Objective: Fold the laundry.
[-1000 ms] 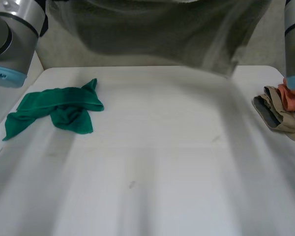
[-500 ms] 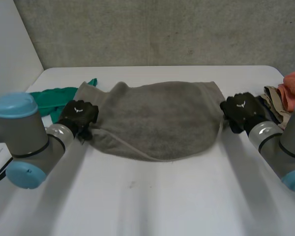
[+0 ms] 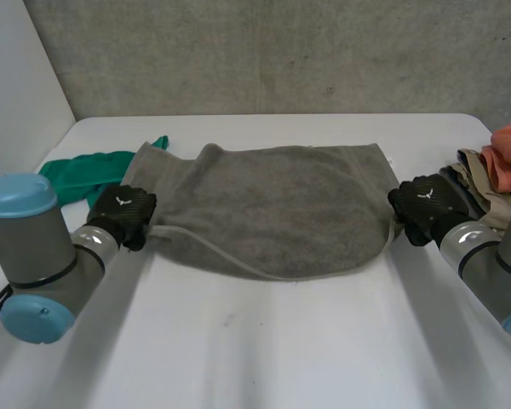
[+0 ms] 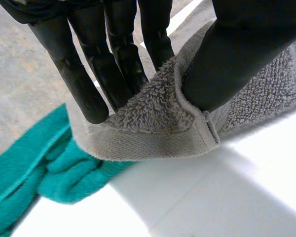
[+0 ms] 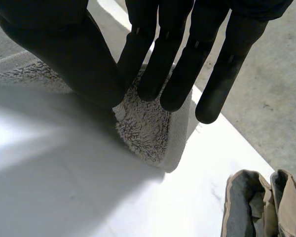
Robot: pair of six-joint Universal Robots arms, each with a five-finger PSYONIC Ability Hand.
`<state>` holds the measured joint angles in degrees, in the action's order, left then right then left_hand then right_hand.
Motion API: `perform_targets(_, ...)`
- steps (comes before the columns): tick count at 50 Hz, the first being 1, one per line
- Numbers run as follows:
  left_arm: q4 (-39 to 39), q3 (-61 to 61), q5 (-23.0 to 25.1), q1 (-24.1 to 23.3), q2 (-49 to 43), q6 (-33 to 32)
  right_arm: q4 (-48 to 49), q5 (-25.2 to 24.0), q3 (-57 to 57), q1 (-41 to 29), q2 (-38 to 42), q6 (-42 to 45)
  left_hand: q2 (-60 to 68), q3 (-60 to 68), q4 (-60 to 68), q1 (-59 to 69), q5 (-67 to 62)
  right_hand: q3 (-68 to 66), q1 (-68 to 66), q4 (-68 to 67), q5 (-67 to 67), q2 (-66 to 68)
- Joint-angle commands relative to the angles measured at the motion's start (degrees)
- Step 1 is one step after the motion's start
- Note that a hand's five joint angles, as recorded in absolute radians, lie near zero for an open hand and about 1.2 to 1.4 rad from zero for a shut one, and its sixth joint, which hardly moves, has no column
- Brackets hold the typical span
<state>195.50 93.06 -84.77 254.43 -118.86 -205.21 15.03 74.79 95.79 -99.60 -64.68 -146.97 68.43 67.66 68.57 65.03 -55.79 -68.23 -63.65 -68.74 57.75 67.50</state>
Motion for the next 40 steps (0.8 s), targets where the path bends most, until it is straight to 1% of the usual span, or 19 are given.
perform_targets(1,-2.1,5.3,-0.8,0.4,8.3,-1.0,-13.0,0.6,-1.1,0.2,-1.5,9.4,11.6,12.3,11.4,15.0,-14.2,-11.8,-16.4,-11.3,12.2,12.5)
perform_targets(2,-2.6,6.2,-0.5,0.7,9.4,-1.2,-16.9,1.0,-1.7,0.5,-2.1,12.2,11.6,12.3,11.4,15.0,-14.2,-0.9,-5.5,-0.4,1.4,1.7)
perform_targets(3,-2.8,6.6,-0.2,0.9,9.8,-1.2,-18.4,1.1,-1.9,0.7,-2.5,13.1,11.6,12.3,11.4,15.0,-14.2,12.7,8.1,13.2,-12.2,-11.9)
perform_targets(4,-3.1,7.1,0.0,1.1,10.1,-1.2,-18.8,1.1,-2.1,0.9,-3.0,13.3,11.6,12.3,11.4,15.0,-14.2,23.5,18.9,24.0,-23.0,-22.7)
perform_targets(6,-4.2,7.8,1.3,1.3,10.3,-1.3,-17.7,1.2,-3.0,1.3,-4.0,12.5,11.6,12.3,11.4,15.0,-14.2,35.5,30.9,36.0,-35.0,-34.7)
perform_targets(8,-4.8,8.1,2.3,1.5,10.2,-1.4,-16.9,1.3,-3.9,1.4,-4.5,11.8,11.6,12.3,11.4,15.0,-14.2,42.7,38.1,43.2,-42.2,-42.0)
perform_targets(10,-5.6,8.2,3.4,1.7,9.9,-1.5,-16.5,1.4,-5.9,1.8,-5.3,11.0,11.6,12.3,11.4,15.0,-14.2,47.1,42.5,47.6,-46.6,-46.4)
perform_targets(16,-6.7,8.2,3.6,2.1,9.8,-1.2,-19.9,0.3,-10.5,2.6,-5.5,10.7,11.6,12.3,11.4,15.0,-14.2,47.0,42.4,47.5,-46.5,-46.2)
perform_targets(19,-7.1,8.3,3.5,2.4,10.0,-1.1,-23.2,-1.0,-13.3,2.7,-4.7,12.8,11.6,12.3,11.4,15.0,-14.2,46.8,42.2,47.3,-46.3,-46.1)
perform_targets(24,-7.3,8.4,3.8,3.3,10.5,-0.8,-29.7,-3.2,-17.8,2.9,-1.9,19.2,11.6,12.3,11.4,15.0,-14.2,44.3,39.7,44.8,-43.8,-43.5)
perform_targets(30,-7.8,8.2,4.3,3.8,10.7,-0.2,-34.9,-5.3,-20.2,2.5,1.0,22.0,11.6,12.3,11.4,15.0,-14.2,44.1,39.5,44.6,-43.6,-43.4)
perform_targets(32,-7.9,8.2,4.4,3.9,10.6,-0.2,-35.2,-5.5,-19.9,2.5,1.1,22.1,11.6,12.3,11.4,15.0,-14.2,43.6,39.0,44.1,-43.1,-42.9)
perform_targets(34,-7.9,8.2,4.6,4.3,10.6,-0.2,-33.2,-6.1,-19.2,2.7,1.6,22.5,11.6,12.3,11.4,15.0,-14.2,41.9,37.3,42.4,-41.4,-41.2)
perform_targets(38,-8.0,8.0,5.1,4.9,10.5,0.1,-30.7,-4.7,-17.1,3.2,2.1,21.8,11.6,12.3,11.4,15.0,-14.2,41.6,37.0,42.1,-41.1,-40.8)
perform_targets(40,-8.3,7.9,5.2,5.3,10.6,0.2,-30.9,-4.5,-16.0,3.6,2.0,20.8,11.6,12.3,11.4,15.0,-14.2,41.7,37.2,42.2,-41.3,-41.0)
